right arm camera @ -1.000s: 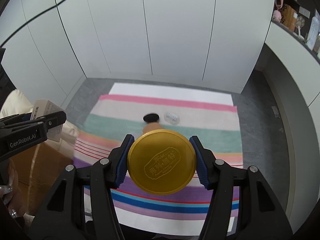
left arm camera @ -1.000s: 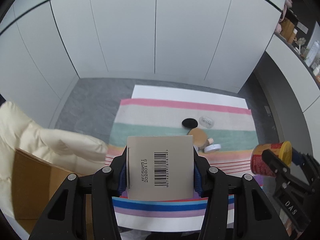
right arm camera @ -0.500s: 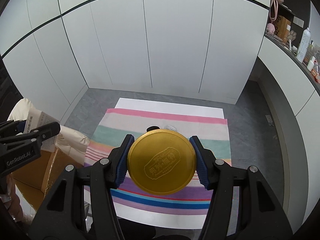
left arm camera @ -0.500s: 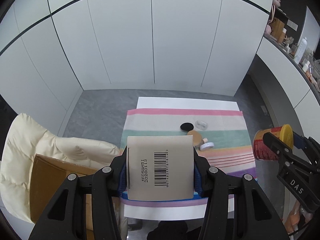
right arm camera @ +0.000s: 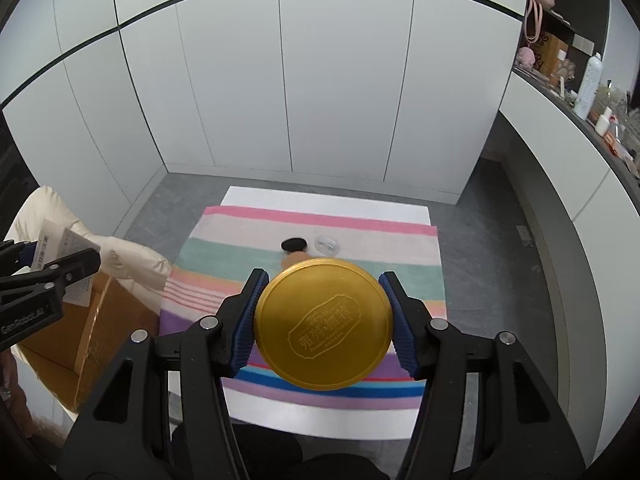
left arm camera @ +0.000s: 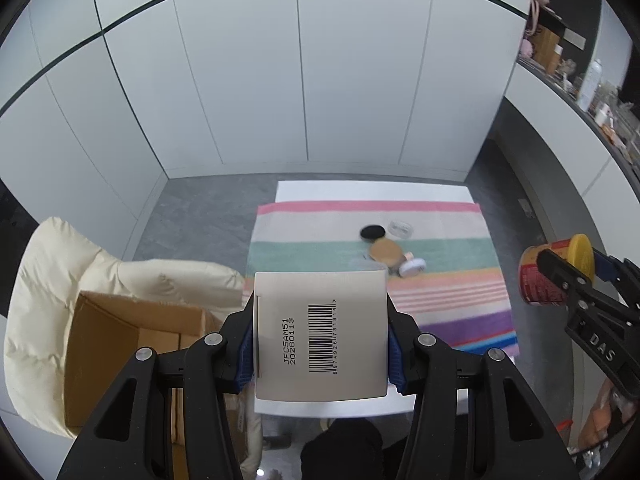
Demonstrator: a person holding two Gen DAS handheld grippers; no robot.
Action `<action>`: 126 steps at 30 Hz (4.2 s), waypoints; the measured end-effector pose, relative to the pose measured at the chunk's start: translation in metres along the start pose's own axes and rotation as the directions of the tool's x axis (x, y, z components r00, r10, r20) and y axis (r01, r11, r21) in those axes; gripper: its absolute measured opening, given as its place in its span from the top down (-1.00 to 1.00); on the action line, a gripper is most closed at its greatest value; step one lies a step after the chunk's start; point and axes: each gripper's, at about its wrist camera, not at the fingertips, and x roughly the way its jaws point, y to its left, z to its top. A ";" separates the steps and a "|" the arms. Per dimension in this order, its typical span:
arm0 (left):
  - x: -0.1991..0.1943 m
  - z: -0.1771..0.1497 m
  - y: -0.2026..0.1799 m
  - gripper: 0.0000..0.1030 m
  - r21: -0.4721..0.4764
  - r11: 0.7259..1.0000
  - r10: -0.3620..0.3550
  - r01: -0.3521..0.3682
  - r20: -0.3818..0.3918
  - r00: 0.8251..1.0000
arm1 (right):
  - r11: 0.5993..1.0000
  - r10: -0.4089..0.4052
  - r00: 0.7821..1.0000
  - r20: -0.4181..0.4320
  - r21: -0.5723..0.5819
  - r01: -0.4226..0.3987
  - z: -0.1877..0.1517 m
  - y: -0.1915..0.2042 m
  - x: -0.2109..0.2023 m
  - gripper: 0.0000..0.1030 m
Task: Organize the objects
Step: 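Carry the white box with the left tool while the right tool carries the gold jar to the cardboard box, then open the left tool dropping the white box while the right tool releases the gold jar into the cardboard box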
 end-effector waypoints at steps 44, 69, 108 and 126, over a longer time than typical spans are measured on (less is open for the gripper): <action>-0.061 -0.150 0.039 -0.02 0.026 0.999 -0.018 0.020 -0.069 0.997 | 0.993 0.118 0.988 -0.103 0.021 -0.117 -0.161 0.011 -0.078 -0.15; -0.098 -0.252 0.249 -0.02 -0.384 0.894 0.183 -0.229 -0.153 0.971 | 0.803 0.411 0.882 -0.230 -0.367 -0.469 -0.166 0.254 -0.064 -0.15; 0.042 -0.213 0.347 -0.79 -0.409 0.875 0.167 -0.259 -0.247 0.955 | 0.717 0.404 0.845 -0.350 -0.452 -0.530 -0.153 0.414 0.060 -1.00; 0.035 -0.218 0.353 -0.82 -0.435 0.866 0.151 -0.248 -0.246 0.958 | 0.764 0.363 0.875 -0.319 -0.436 -0.476 -0.151 0.404 0.062 -1.00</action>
